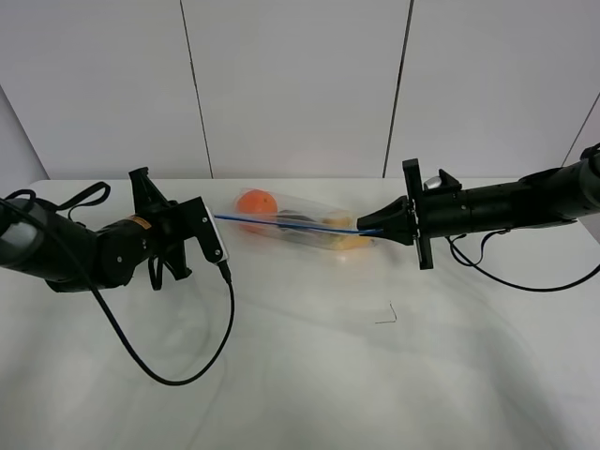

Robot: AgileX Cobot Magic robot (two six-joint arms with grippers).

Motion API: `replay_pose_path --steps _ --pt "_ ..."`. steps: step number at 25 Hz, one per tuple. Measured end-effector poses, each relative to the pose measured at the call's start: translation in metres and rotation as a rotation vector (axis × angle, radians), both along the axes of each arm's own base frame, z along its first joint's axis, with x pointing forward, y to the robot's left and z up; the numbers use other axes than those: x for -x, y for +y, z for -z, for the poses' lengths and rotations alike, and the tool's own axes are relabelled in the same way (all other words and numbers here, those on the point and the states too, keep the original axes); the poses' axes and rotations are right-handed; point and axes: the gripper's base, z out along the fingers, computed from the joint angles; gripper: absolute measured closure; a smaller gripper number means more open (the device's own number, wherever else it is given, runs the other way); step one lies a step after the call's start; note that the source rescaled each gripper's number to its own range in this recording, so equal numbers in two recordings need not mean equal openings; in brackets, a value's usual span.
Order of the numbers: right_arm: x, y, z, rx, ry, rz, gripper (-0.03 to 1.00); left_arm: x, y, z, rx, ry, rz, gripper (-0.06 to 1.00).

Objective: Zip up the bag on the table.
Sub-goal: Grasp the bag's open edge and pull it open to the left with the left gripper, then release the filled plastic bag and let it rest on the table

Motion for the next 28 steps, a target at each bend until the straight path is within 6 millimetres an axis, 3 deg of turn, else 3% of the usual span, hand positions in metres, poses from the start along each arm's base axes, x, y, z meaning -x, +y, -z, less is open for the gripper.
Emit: replay_pose_path --steps 11,13,15,18,21,24,28 --pt "0.000 0.000 0.000 -0.002 0.000 0.000 0.97 0.000 0.001 0.001 -0.004 0.002 0.003 0.94" --pt "0.000 0.000 0.000 -0.002 0.000 0.000 0.97 0.000 0.001 0.000 0.021 0.002 -0.005 0.91" --pt "0.001 0.000 0.000 0.003 0.001 -0.007 0.97 -0.001 0.006 -0.001 0.086 -0.009 -0.051 0.78" --pt "0.001 -0.001 0.000 0.004 0.001 -0.008 0.97 -0.003 0.012 -0.003 0.157 -0.025 -0.098 0.42" --pt "0.001 -0.001 0.000 0.005 0.001 -0.009 0.97 -0.003 0.017 -0.001 0.212 -0.024 -0.130 0.18" --pt "0.001 -0.001 0.000 0.005 0.001 -0.009 0.97 -0.006 0.027 0.002 0.266 -0.015 -0.179 0.10" --pt "0.001 -0.001 0.000 0.005 0.001 -0.009 0.97 -0.010 0.044 -0.001 0.351 -0.052 -0.251 0.08"
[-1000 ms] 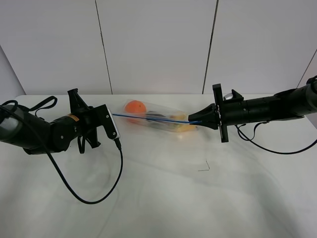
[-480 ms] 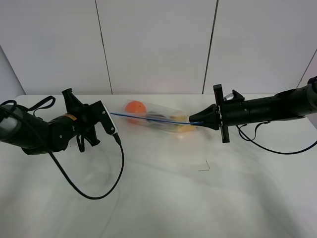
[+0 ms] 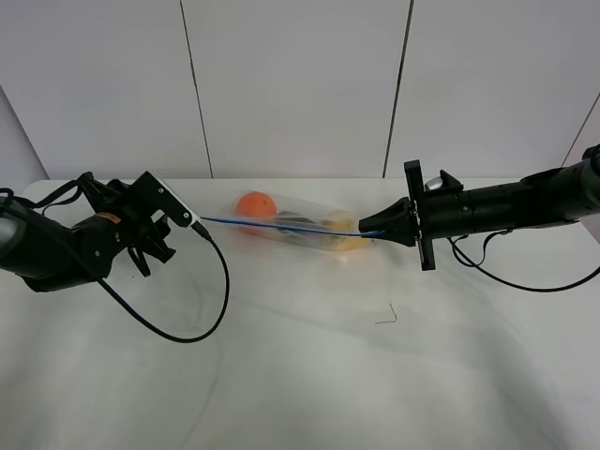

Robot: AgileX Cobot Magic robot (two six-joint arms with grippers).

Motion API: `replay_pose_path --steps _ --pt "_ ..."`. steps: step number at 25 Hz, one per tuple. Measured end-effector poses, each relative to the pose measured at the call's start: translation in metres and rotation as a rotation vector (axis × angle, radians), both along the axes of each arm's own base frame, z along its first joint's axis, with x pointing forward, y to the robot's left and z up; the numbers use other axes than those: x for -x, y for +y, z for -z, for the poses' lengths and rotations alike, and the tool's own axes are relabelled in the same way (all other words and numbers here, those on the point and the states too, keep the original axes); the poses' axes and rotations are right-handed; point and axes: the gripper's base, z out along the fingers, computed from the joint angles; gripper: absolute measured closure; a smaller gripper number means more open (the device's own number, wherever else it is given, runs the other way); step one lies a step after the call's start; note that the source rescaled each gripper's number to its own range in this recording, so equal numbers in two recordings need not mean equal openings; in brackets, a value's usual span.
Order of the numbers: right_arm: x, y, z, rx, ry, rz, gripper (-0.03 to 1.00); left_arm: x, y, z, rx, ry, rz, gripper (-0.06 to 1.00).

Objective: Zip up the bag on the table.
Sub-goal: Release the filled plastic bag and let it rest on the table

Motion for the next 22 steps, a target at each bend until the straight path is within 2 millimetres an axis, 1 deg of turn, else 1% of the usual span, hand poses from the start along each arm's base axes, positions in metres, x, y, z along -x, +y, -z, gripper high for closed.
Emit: replay_pose_path --steps 3,6,8,11,13,15,18,22 --pt "0.000 0.000 0.000 0.000 0.000 0.000 0.97 -0.002 0.012 -0.002 0.150 -0.030 -0.072 0.08" --pt "0.000 0.000 0.000 0.000 0.000 0.000 0.97 -0.003 0.018 -0.002 0.312 -0.045 -0.122 0.08" --pt "0.000 0.000 0.000 0.000 0.000 0.000 0.97 -0.003 0.021 -0.002 0.389 -0.058 -0.146 0.08" --pt "0.000 0.000 0.000 0.000 0.000 0.000 0.97 -0.004 0.030 -0.002 0.465 -0.073 -0.187 0.08" --pt "0.000 0.000 0.000 0.000 0.000 0.000 0.97 -0.005 0.040 -0.002 0.496 -0.073 -0.222 0.08" --pt "0.000 0.000 0.000 0.000 0.000 0.000 0.97 -0.005 0.048 0.001 0.534 -0.036 -0.258 0.08" --pt "0.000 0.000 0.000 0.000 0.000 0.000 0.97 -0.007 0.054 0.002 0.605 0.090 -0.299 0.07" --pt "0.000 0.000 0.000 0.000 0.000 0.000 0.97 -0.017 0.059 -0.011 0.659 0.298 -0.312 0.07"
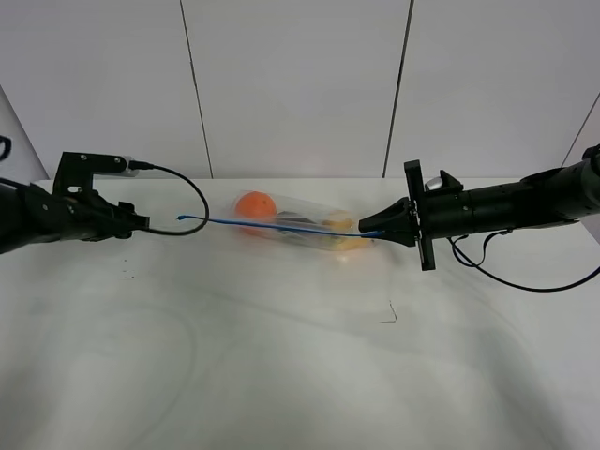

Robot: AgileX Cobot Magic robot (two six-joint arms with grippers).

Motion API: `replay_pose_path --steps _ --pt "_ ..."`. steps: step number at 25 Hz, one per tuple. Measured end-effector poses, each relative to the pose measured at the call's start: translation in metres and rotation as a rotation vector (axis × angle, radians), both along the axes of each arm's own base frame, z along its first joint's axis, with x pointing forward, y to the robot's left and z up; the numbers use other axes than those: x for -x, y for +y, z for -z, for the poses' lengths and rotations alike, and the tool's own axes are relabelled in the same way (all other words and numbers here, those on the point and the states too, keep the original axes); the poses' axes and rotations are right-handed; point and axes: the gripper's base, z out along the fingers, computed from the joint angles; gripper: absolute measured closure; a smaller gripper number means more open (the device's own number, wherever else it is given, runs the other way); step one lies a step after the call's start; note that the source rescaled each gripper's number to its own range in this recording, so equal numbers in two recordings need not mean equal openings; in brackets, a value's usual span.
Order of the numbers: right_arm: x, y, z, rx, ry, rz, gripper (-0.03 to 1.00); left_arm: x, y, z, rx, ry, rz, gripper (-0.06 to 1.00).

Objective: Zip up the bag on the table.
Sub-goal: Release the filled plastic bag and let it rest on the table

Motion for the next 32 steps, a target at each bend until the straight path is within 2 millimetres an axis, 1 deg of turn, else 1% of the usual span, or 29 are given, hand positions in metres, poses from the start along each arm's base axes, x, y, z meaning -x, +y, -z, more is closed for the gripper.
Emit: replay_pose_path --steps 3,6,9,13,16,20,23,26,29,32 --pt "0.000 0.000 0.000 0.000 0.000 0.000 0.97 -0.003 0.002 -0.005 0.075 0.192 0.053 0.07" --pt "0.000 0.000 0.000 0.000 0.000 0.000 0.97 -0.004 -0.001 -0.010 0.112 0.298 0.099 0.07" --pt "0.000 0.000 0.000 0.000 0.000 0.000 0.97 -0.001 -0.004 -0.010 0.143 0.361 0.112 0.06" --pt "0.000 0.000 0.000 0.000 0.000 0.000 0.97 0.004 -0.006 -0.007 0.184 0.425 0.104 -0.01" --pt "0.000 0.000 0.000 0.000 0.000 0.000 0.97 0.009 -0.008 -0.005 0.243 0.495 0.079 -0.05" --pt "0.000 0.000 0.000 0.000 0.000 0.000 0.97 0.015 -0.011 -0.006 0.329 0.617 0.008 -0.05" --pt "0.000 0.000 0.000 0.000 0.000 0.000 0.97 0.014 -0.007 -0.015 0.310 0.687 -0.051 -0.05" --pt "0.000 0.000 0.000 0.000 0.000 0.000 0.97 0.012 0.001 -0.028 0.233 0.747 -0.095 -0.05" --pt "0.000 0.000 0.000 0.000 0.000 0.000 0.97 0.009 0.006 -0.041 0.167 0.783 -0.117 -0.05" --pt "0.000 0.000 0.000 0.000 0.000 0.000 0.97 0.010 0.007 -0.051 0.155 0.832 -0.130 -0.05"
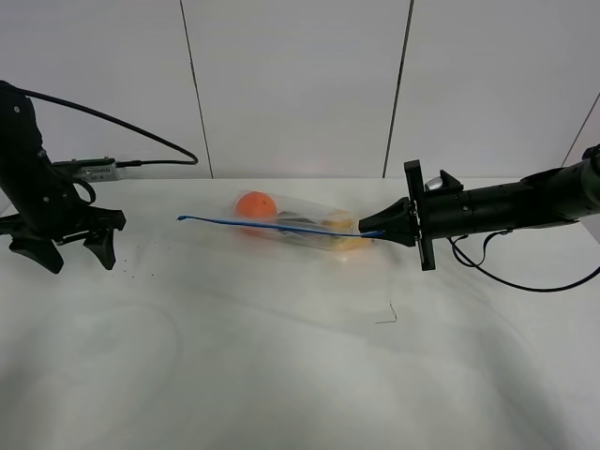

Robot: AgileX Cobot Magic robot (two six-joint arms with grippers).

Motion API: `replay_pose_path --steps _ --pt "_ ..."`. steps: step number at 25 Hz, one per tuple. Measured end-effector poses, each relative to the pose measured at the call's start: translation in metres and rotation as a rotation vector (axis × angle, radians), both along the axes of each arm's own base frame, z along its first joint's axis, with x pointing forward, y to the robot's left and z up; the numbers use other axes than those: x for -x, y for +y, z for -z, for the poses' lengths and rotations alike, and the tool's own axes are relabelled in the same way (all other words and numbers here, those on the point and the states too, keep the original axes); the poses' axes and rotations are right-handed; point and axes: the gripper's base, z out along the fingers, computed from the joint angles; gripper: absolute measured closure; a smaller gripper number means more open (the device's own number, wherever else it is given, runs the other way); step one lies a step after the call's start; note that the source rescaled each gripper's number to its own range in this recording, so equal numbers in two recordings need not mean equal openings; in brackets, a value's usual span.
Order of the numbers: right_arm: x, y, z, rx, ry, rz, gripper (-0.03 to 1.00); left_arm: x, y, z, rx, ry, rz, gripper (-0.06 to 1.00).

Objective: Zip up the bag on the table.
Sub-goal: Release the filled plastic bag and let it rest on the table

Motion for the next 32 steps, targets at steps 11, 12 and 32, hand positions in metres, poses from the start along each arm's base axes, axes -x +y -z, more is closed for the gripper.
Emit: replay_pose_path --steps 11,12,32 --pt "0.000 0.000 0.000 0.000 0.000 0.000 0.97 0.024 -0.004 -0.015 0.035 0.143 0.048 -0.05" --pt "0.000 0.000 0.000 0.000 0.000 0.000 0.97 0.031 -0.005 -0.019 0.046 0.136 0.050 -0.05" --pt "0.001 0.000 0.001 0.008 -0.002 -0.010 0.97 0.226 -0.008 -0.045 0.040 -0.160 0.097 -0.05"
